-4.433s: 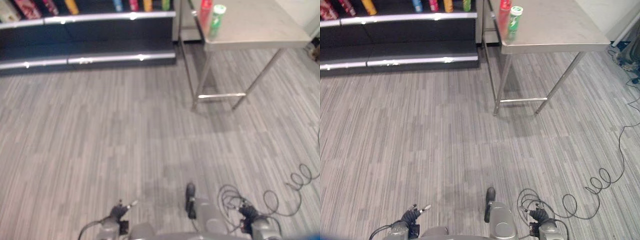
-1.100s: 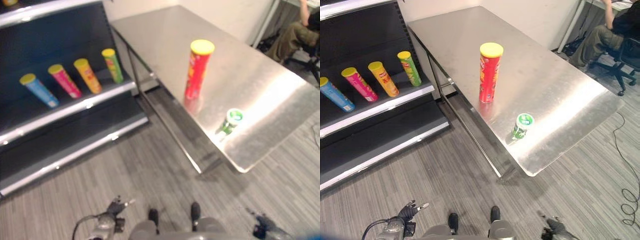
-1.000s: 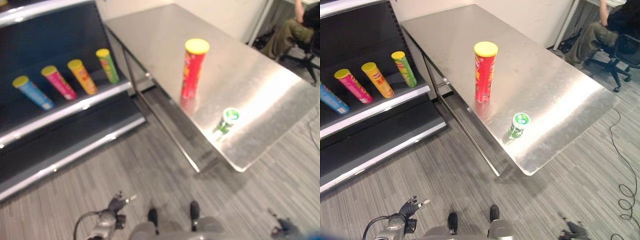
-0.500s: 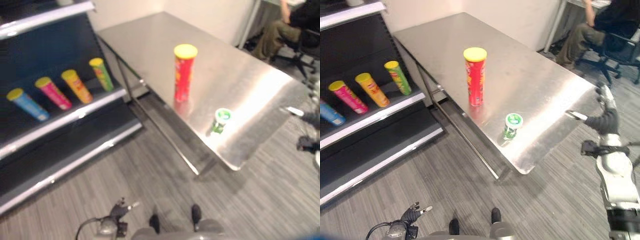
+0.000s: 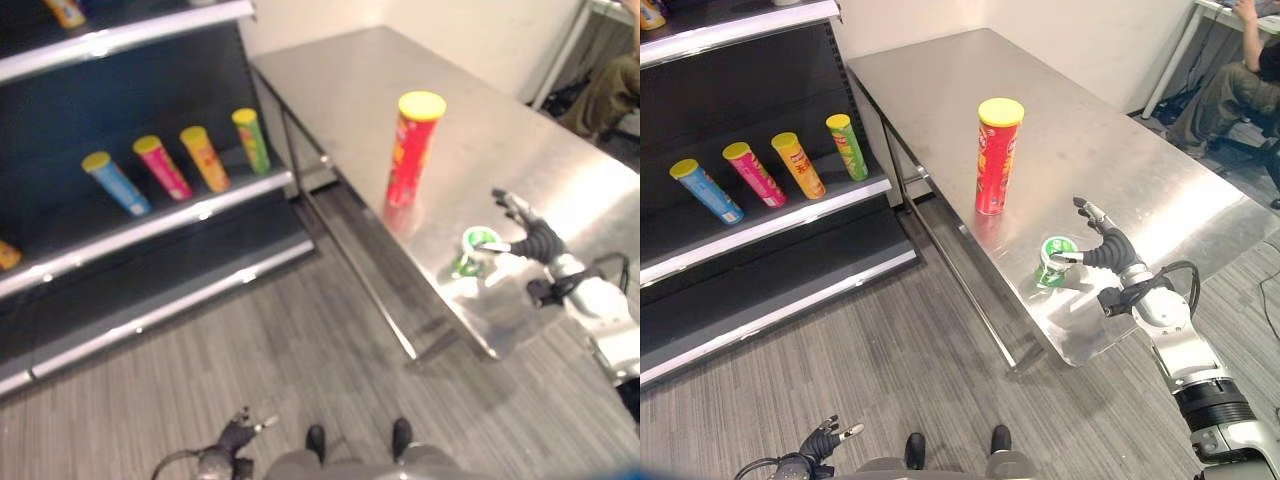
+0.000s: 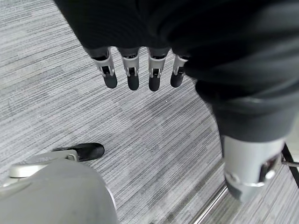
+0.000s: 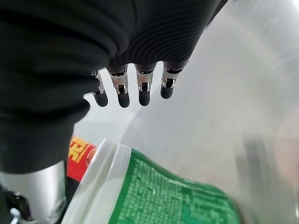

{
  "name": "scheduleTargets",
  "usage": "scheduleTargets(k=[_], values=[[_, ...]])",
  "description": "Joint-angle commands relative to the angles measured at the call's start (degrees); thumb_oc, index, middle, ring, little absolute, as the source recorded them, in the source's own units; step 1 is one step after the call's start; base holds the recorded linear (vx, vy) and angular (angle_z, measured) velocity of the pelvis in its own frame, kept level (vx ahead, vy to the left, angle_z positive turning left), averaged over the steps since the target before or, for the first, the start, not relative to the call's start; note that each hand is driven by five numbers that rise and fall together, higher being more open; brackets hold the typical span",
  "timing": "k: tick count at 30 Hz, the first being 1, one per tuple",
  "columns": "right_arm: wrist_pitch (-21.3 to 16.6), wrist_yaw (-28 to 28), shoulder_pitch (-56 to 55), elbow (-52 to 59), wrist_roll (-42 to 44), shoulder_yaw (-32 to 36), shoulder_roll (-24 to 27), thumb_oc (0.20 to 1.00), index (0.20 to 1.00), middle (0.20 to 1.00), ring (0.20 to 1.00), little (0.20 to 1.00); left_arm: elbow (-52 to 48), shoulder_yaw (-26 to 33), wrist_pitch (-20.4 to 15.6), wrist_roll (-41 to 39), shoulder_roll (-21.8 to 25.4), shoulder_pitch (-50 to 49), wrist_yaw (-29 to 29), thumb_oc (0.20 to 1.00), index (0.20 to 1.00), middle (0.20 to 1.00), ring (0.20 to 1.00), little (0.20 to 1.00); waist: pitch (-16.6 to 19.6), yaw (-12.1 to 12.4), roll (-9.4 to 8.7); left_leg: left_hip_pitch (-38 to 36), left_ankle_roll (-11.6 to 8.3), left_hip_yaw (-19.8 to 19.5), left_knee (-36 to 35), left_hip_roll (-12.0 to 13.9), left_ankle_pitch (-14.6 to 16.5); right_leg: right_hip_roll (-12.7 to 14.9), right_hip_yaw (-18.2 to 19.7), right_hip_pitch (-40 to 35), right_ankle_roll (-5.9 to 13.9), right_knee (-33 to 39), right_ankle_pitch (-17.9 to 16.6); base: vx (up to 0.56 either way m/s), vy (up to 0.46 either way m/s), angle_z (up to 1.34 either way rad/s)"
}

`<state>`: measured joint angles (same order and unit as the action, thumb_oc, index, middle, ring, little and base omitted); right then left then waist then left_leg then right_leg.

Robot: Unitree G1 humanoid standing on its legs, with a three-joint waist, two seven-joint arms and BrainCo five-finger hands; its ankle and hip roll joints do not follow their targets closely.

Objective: Put the goods on the table back onto the shelves and tidy them up.

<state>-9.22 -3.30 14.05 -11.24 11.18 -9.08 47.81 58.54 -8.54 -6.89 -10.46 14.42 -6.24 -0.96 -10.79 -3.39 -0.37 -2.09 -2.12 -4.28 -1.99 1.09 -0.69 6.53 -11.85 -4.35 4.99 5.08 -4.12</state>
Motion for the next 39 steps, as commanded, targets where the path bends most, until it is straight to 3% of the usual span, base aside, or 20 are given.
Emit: scheduleTargets(k=[1, 8, 18, 39], values=[[-1.5, -0.4, 5.7, -1.5, -2.5, -4.8, 3.0, 1.000, 1.000, 1.000, 1.000, 1.000, 0.3, 0.4, -2.2, -2.6, 2.2, 2.3, -0.5, 1.000, 1.000, 1.000, 1.000, 1.000, 0.0, 1.8, -1.81, 2.3, -4.71, 1.6, 7.7, 4.8, 6.9, 4.0, -1.1, -2.5, 3.51, -7.5, 12.0, 0.01, -0.013, 0.04], [-1.5, -1.5, 6.0, -0.4, -3.4, -6.9, 4.3, 1.000, 1.000, 1.000, 1.000, 1.000, 0.1, 0.6, -2.5, -2.6, 2.0, 2.8, -0.8, 1.000, 1.000, 1.000, 1.000, 1.000, -0.1, 2.0, -2.38, 2.3, -4.83, 1.5, 7.3, 4.9, 6.7, 4.1, -1.6, -2.5, 3.67, -7.4, 12.0, 0.00, 0.000, 0.03], [-2.0, -3.2, 0.4, 4.3, -6.9, -4.1, 10.9, 1.000, 1.000, 1.000, 1.000, 1.000, -0.4, 1.6, -2.8, -2.4, 2.0, 2.9, -0.7, 1.000, 1.000, 1.000, 1.000, 1.000, -0.3, 0.9, -3.16, 2.4, -4.83, 2.4, 7.2, 5.2, 7.0, 4.4, -1.0, -1.6, 4.09, -7.9, 11.8, 0.00, 0.001, 0.04], [-2.1, -2.0, 0.4, 3.7, -5.5, -2.6, 7.9, 1.000, 1.000, 1.000, 1.000, 1.000, -0.3, 1.7, -2.8, -2.8, 2.5, 2.9, -1.0, 1.000, 1.000, 1.000, 1.000, 1.000, -0.2, 0.3, -2.96, 1.8, -4.64, 3.1, 7.1, 5.6, 7.5, 4.3, 0.2, -1.4, 4.01, -8.1, 12.0, 0.00, 0.002, -0.04]])
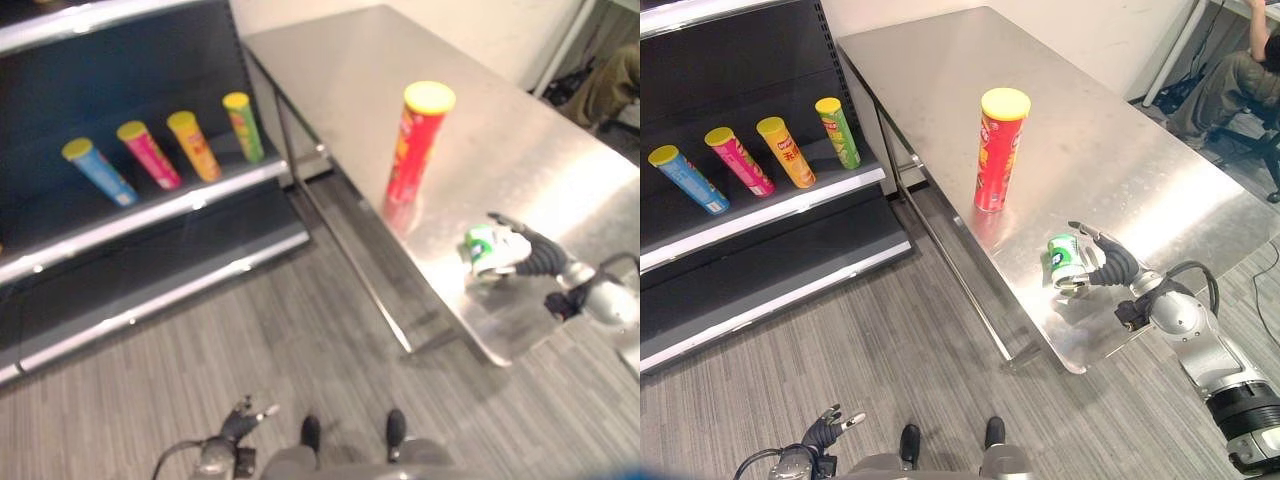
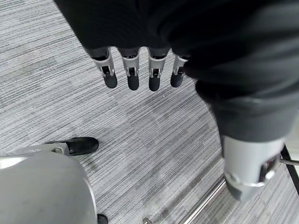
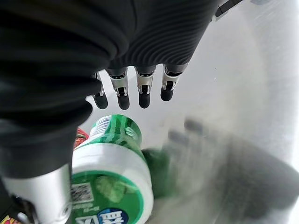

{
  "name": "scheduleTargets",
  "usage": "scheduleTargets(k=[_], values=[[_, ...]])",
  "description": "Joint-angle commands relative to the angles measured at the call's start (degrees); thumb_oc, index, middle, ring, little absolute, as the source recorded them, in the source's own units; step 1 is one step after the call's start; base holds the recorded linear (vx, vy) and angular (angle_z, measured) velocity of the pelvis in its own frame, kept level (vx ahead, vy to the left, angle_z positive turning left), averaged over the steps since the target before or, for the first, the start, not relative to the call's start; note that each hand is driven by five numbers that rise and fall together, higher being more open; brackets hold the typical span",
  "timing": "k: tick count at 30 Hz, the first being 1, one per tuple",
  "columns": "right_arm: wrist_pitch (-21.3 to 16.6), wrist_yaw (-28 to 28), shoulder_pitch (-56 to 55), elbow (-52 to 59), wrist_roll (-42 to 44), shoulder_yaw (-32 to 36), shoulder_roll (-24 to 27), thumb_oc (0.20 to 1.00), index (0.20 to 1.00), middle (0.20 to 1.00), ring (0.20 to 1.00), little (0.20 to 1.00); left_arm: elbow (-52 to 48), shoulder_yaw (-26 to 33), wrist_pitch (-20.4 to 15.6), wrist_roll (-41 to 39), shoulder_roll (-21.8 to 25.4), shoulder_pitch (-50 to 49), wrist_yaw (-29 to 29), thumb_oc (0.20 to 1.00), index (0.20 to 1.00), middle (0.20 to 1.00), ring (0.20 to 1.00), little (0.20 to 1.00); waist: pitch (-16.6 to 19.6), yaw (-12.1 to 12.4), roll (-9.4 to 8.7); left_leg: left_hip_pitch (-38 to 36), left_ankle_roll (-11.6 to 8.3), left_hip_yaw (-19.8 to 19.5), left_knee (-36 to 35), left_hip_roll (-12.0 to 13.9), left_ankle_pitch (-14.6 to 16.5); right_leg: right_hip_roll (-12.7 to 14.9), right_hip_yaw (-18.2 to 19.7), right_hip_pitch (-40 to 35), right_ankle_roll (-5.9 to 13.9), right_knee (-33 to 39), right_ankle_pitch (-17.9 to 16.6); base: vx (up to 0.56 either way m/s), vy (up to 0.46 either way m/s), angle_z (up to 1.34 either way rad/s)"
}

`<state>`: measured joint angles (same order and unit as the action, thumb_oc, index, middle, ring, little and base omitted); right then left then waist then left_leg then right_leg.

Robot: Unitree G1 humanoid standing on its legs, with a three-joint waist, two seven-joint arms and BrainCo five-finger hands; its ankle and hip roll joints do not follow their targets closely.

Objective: Put the goods on the table back onto the shelves and tidy them up.

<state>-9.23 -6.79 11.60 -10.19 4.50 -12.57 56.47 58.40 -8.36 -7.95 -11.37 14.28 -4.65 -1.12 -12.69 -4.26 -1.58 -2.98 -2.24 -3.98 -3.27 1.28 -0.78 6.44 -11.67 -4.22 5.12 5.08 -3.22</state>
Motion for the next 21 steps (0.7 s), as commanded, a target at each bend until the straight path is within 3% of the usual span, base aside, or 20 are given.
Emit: scheduleTargets(k=[1, 12, 14, 16, 17, 19, 21], values=[[-2.1, 1.5, 2.8, 2.7, 1.2, 0.9, -0.8, 1.000, 1.000, 1.000, 1.000, 1.000, 0.0, 1.6, -1.8, -1.9, 2.6, 1.3, -0.9, 1.000, 1.000, 1.000, 1.000, 1.000, 1.7, 1.2, -1.79, 2.7, -4.52, 2.8, 8.5, 5.3, 7.6, 4.4, 0.0, -1.6, 3.88, -8.1, 11.1, 0.00, 0.000, 0.00], [-2.3, 4.3, 6.7, 2.7, -0.3, -0.7, -0.6, 1.000, 1.000, 1.000, 1.000, 1.000, 1.0, 0.6, -1.4, -2.4, 0.8, 2.4, -2.0, 1.000, 1.000, 1.000, 1.000, 1.000, 2.0, 0.6, -1.86, 2.9, -4.53, 3.0, 8.5, 5.7, 7.6, 4.2, 0.5, -0.9, 3.89, -8.4, 10.9, -0.01, 0.011, 0.00], [-2.6, 6.7, 8.2, 3.9, -4.1, -0.5, 0.2, 1.000, 1.000, 1.000, 1.000, 1.000, 2.0, 0.4, -1.3, -2.4, 0.0, 2.7, -2.5, 1.000, 1.000, 1.000, 1.000, 1.000, 2.1, 0.2, -1.85, 2.8, -4.43, 3.2, 8.7, 5.8, 7.9, 4.2, 0.8, -0.9, 4.03, -8.4, 10.8, 0.00, 0.004, -0.05], [-2.6, 9.5, 9.8, 6.9, -14.6, -0.8, 3.6, 1.000, 1.000, 1.000, 1.000, 1.000, 2.3, 1.0, -1.2, -1.8, -0.4, 3.1, -3.2, 1.000, 1.000, 1.000, 1.000, 1.000, 2.2, -0.6, -1.83, 2.7, -4.34, 3.7, 8.9, 5.9, 8.2, 4.1, 1.4, -0.7, 4.29, -8.4, 10.7, -0.01, -0.005, -0.13], [-2.6, 9.6, 9.8, 6.9, -14.7, -0.8, 3.6, 1.000, 1.000, 1.000, 1.000, 1.000, 2.3, 1.1, -1.2, -1.8, -0.5, 3.1, -3.2, 1.000, 1.000, 1.000, 1.000, 1.000, 2.2, -0.6, -1.80, 2.7, -4.34, 3.7, 8.9, 5.9, 8.2, 4.1, 1.4, -0.7, 4.29, -8.4, 10.7, 0.00, 0.001, -0.20], [-2.6, 10.6, 10.3, 10.7, -23.3, -0.5, 7.4, 1.000, 1.000, 1.000, 1.000, 1.000, 2.1, 1.6, -1.1, -0.7, -0.5, 3.4, -3.6, 1.000, 1.000, 1.000, 1.000, 1.000, 2.4, -1.2, -1.74, 2.3, -4.29, 4.3, 8.8, 6.1, 8.4, 4.1, 1.8, -0.7, 4.34, -8.4, 10.8, -0.01, 0.001, -0.13], [-2.6, 10.6, 10.3, 11.5, -25.0, -0.7, 8.5, 1.000, 1.000, 1.000, 1.000, 1.000, 2.0, 1.6, -1.2, -0.6, -0.5, 3.5, -3.7, 1.000, 1.000, 1.000, 1.000, 1.000, 2.6, -1.3, -1.70, 2.2, -4.30, 4.3, 8.7, 6.1, 8.5, 4.0, 1.8, -0.7, 4.36, -8.3, 10.9, 0.00, 0.002, -0.05]])
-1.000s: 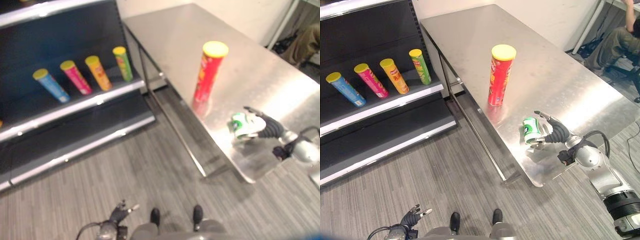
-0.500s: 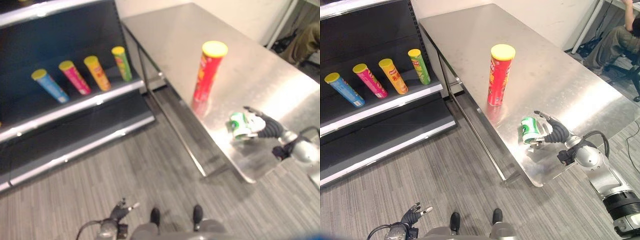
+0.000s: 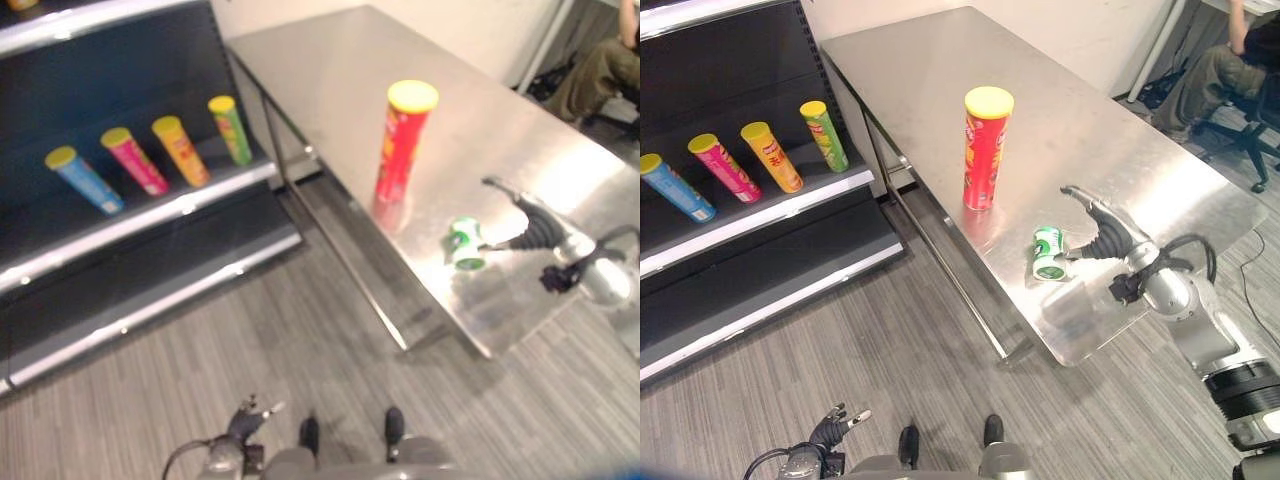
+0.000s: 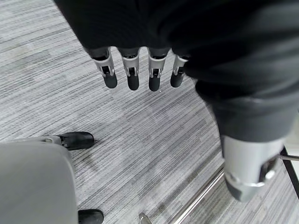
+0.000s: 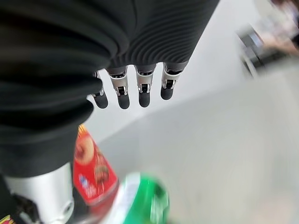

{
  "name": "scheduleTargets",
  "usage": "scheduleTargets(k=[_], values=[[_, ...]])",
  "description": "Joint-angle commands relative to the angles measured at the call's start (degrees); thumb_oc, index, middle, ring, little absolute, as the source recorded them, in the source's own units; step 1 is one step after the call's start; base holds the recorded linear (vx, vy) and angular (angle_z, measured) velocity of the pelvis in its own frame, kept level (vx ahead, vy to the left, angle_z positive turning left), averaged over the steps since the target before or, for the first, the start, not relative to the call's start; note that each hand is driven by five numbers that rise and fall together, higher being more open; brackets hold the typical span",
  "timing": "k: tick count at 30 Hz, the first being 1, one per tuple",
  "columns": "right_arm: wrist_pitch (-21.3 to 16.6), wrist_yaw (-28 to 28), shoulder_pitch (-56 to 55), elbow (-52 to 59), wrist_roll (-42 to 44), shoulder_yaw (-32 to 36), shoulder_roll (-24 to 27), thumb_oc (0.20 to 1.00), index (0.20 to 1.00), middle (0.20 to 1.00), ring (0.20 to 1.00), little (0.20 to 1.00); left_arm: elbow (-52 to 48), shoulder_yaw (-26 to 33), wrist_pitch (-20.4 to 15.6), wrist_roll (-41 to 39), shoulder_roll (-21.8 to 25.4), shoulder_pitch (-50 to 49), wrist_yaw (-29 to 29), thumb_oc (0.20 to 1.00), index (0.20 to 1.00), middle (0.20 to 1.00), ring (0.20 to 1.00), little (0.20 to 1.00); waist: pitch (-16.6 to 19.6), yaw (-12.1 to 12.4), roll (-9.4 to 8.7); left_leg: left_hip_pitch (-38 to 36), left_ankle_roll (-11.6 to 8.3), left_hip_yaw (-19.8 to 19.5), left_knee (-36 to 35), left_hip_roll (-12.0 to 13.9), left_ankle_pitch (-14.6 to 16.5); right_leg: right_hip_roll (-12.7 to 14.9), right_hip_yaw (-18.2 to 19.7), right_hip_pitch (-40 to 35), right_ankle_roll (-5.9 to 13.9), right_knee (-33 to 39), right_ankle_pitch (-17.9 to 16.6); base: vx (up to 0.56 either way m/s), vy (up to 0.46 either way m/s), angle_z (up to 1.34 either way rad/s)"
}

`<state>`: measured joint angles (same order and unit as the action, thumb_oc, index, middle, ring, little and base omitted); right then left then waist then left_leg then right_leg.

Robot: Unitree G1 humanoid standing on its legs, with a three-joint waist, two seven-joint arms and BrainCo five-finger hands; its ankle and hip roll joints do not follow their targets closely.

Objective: Put the goods on the table back onto the shelves and tidy them up.

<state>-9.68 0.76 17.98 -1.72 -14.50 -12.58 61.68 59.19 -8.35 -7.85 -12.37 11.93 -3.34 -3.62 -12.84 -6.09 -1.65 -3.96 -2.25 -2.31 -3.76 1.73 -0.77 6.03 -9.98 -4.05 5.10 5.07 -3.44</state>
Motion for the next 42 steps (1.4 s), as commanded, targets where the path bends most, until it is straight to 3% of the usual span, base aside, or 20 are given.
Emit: scheduleTargets(k=[1, 5, 7, 8, 10, 14, 20, 22, 32, 42], values=[[-2.5, 2.7, 3.7, 4.6, -7.0, -0.9, 4.8, 1.000, 1.000, 1.000, 1.000, 1.000, 1.1, 1.7, -1.2, 0.6, 1.8, 2.3, -1.4, 1.000, 1.000, 1.000, 1.000, 1.000, 2.8, 0.4, -1.72, 3.0, -4.31, 2.8, 9.2, 5.7, 8.5, 4.5, 0.2, -1.0, 4.43, -8.2, 11.1, 0.00, 0.000, 0.00], [-2.9, 1.9, 3.4, 5.2, -5.8, -1.2, 6.3, 1.000, 1.000, 1.000, 1.000, 1.000, 0.5, 1.7, -1.3, 0.7, 1.7, 2.1, -1.3, 1.000, 1.000, 1.000, 1.000, 1.000, 2.9, 0.3, -1.79, 2.8, -4.31, 2.9, 9.2, 5.7, 8.5, 4.5, 0.3, -1.2, 4.45, -8.0, 11.0, 0.00, 0.000, 0.00], [-3.7, 0.1, 3.4, 5.3, -5.8, -2.5, 9.7, 1.000, 1.000, 1.000, 1.000, 1.000, 0.3, 1.7, -1.3, 0.8, 1.8, 1.4, -0.9, 1.000, 1.000, 1.000, 1.000, 1.000, 3.0, 0.3, -1.98, 2.7, -4.41, 2.9, 9.3, 5.7, 8.5, 4.5, 0.1, -1.3, 4.47, -7.9, 11.0, 0.00, 0.000, 0.00], [-3.8, -0.6, 5.5, 4.5, -8.0, -5.4, 13.1, 1.000, 1.000, 1.000, 1.000, 1.000, 0.1, 1.4, -1.4, 0.7, 1.9, 1.2, -0.5, 1.000, 1.000, 1.000, 1.000, 1.000, 3.1, 0.6, -2.29, 2.7, -4.52, 3.0, 9.3, 5.7, 8.4, 4.6, 0.1, -1.3, 4.55, -8.0, 11.0, 0.00, 0.000, 0.00], [-4.4, -1.1, 7.2, 4.2, -9.1, -7.5, 15.3, 1.000, 1.000, 1.000, 1.000, 1.000, 0.3, 1.5, -1.4, 1.1, 1.9, 0.8, -0.4, 1.000, 1.000, 1.000, 1.000, 1.000, 3.1, 0.5, -2.32, 2.7, -4.61, 3.1, 9.2, 5.7, 8.4, 4.6, 0.0, -1.3, 4.58, -8.0, 11.0, 0.00, 0.000, 0.00], [-4.6, -1.7, 18.1, 1.1, -15.4, -19.8, 20.5, 1.000, 1.000, 1.000, 1.000, 1.000, 0.7, 0.9, -1.4, 1.2, 2.7, 1.0, -0.2, 1.000, 1.000, 1.000, 1.000, 1.000, 3.1, 1.4, -3.21, 2.7, -4.95, 3.0, 9.1, 5.9, 8.1, 4.5, -0.2, -1.3, 4.59, -8.1, 11.1, 0.00, 0.000, 0.00], [-5.4, -1.1, 39.6, -3.0, -19.9, -40.6, 19.8, 1.000, 1.000, 1.000, 1.000, 1.000, 0.8, 1.3, -1.6, 0.1, 3.1, 1.4, -0.9, 1.000, 1.000, 1.000, 1.000, 1.000, 2.8, 1.8, -3.99, 2.8, -5.51, 2.0, 8.7, 6.4, 7.5, 3.9, -0.6, -1.3, 4.27, -8.8, 11.8, -0.01, -0.013, 0.02], [-5.3, -0.5, 44.7, -3.7, -21.7, -44.6, 19.1, 1.000, 1.000, 1.000, 1.000, 1.000, 1.1, 1.4, -1.7, -0.1, 3.6, 1.3, -1.1, 1.000, 1.000, 1.000, 1.000, 1.000, 2.4, 2.4, -4.49, 3.1, -5.70, 1.6, 8.7, 6.7, 7.3, 3.7, -0.9, -1.2, 4.09, -9.1, 12.2, -0.03, -0.041, 0.08], [-6.5, -2.9, 58.4, -6.4, -22.3, -59.0, 16.2, 1.000, 1.000, 1.000, 1.000, 1.000, -0.6, 1.8, -2.2, -2.1, 3.4, 0.5, -1.1, 1.000, 1.000, 1.000, 1.000, 1.000, -0.5, 3.7, -3.80, 4.4, -6.58, -1.1, 9.2, 7.5, 6.0, 3.0, -3.0, -0.6, 3.09, -11.9, 14.0, -0.04, -0.048, 0.13], [-7.8, -5.7, 61.3, -4.4, -19.4, -63.4, 18.0, 1.000, 1.000, 1.000, 1.000, 1.000, -0.5, 2.0, -2.4, -3.0, 2.9, 0.6, -0.8, 1.000, 1.000, 1.000, 1.000, 1.000, -1.9, 3.4, -3.28, 4.6, -7.17, -2.3, 8.8, 8.2, 4.9, 2.5, -4.3, -0.2, 2.39, -13.6, 15.1, -0.01, -0.029, 0.11]])
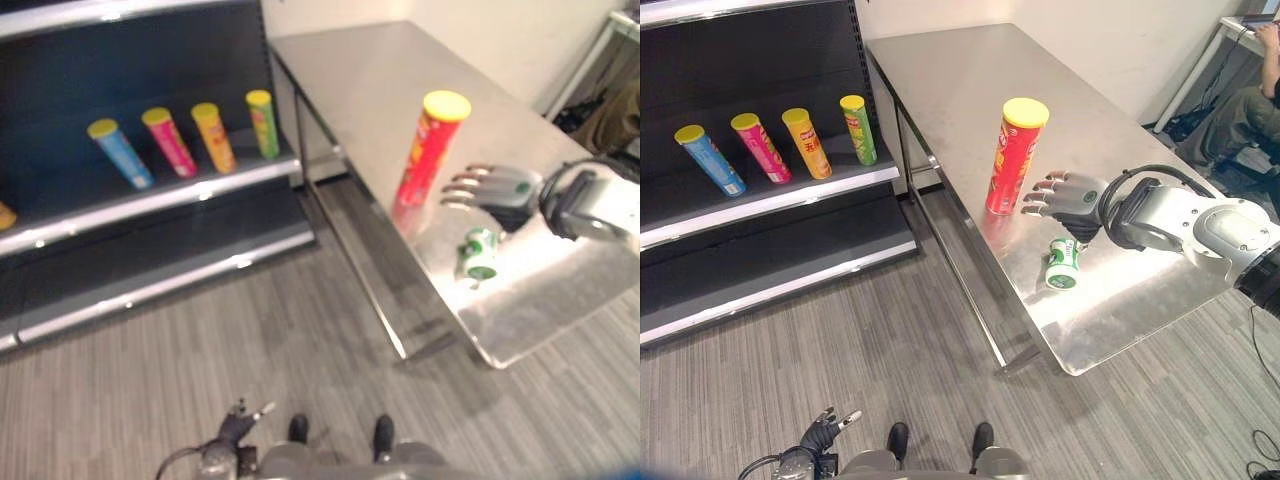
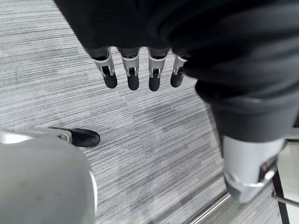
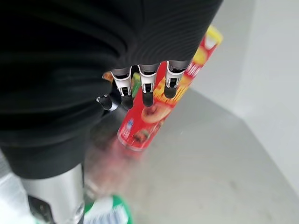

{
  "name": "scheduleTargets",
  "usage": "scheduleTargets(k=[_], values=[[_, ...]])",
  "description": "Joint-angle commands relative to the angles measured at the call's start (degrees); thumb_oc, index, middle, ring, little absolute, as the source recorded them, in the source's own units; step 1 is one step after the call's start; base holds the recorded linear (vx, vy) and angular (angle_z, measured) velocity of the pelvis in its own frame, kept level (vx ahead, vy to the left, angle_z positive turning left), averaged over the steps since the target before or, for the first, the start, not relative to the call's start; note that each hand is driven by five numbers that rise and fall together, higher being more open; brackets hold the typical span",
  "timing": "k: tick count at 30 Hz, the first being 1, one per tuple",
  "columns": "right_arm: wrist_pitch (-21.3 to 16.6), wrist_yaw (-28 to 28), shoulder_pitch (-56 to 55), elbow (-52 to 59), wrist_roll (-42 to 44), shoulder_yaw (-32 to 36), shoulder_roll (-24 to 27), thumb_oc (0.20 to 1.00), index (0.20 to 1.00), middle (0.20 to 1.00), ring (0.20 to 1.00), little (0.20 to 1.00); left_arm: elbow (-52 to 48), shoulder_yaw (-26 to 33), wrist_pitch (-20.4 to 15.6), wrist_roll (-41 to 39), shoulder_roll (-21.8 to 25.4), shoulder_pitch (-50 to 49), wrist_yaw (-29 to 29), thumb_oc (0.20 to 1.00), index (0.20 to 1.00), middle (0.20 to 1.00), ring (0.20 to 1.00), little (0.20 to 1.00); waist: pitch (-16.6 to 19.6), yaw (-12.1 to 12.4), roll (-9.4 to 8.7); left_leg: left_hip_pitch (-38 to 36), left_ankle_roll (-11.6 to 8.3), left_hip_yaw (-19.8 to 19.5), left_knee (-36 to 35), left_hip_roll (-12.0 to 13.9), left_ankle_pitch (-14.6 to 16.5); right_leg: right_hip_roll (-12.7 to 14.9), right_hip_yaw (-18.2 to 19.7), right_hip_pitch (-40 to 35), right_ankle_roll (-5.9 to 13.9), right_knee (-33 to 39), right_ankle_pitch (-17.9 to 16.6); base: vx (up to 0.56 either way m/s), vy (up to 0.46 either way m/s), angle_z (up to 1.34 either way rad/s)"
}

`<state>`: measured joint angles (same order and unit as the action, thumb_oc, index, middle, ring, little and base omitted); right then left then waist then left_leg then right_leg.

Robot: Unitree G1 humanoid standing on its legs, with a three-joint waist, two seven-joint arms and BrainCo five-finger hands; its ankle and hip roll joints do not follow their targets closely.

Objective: Put the goods on the table back onto the shelves and tidy them up.

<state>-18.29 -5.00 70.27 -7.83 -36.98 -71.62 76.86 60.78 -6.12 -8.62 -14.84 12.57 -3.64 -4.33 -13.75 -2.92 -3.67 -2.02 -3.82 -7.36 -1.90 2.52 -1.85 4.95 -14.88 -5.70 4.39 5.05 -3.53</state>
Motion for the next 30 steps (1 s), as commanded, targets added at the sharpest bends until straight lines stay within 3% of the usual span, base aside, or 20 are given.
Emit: scheduleTargets(k=[1, 30], values=[[0.8, 0.1, 8.9, 1.8, 3.3, -4.3, 3.0, 1.000, 1.000, 1.000, 1.000, 1.000, -2.1, -0.3, -1.7, -0.5, 2.2, 1.0, -0.2, 1.000, 1.000, 1.000, 1.000, 1.000, -1.0, 0.2, -1.21, 2.6, -5.65, 2.7, 6.9, 7.5, 5.9, 3.5, 0.5, 1.4, 3.02, -13.6, 15.2, -0.01, -0.039, 0.01], [-0.9, 0.1, -2.6, 6.0, 0.0, 0.4, 8.2, 1.000, 1.000, 1.000, 1.000, 1.000, -3.1, -0.6, -1.6, 0.0, 1.7, 1.2, 0.2, 1.000, 1.000, 1.000, 1.000, 1.000, -0.8, -1.3, -1.53, 1.8, -6.28, 3.8, 5.6, 9.4, 5.4, 1.9, 1.2, 1.9, 2.46, -13.2, 15.8, 0.00, 0.000, 0.00]])
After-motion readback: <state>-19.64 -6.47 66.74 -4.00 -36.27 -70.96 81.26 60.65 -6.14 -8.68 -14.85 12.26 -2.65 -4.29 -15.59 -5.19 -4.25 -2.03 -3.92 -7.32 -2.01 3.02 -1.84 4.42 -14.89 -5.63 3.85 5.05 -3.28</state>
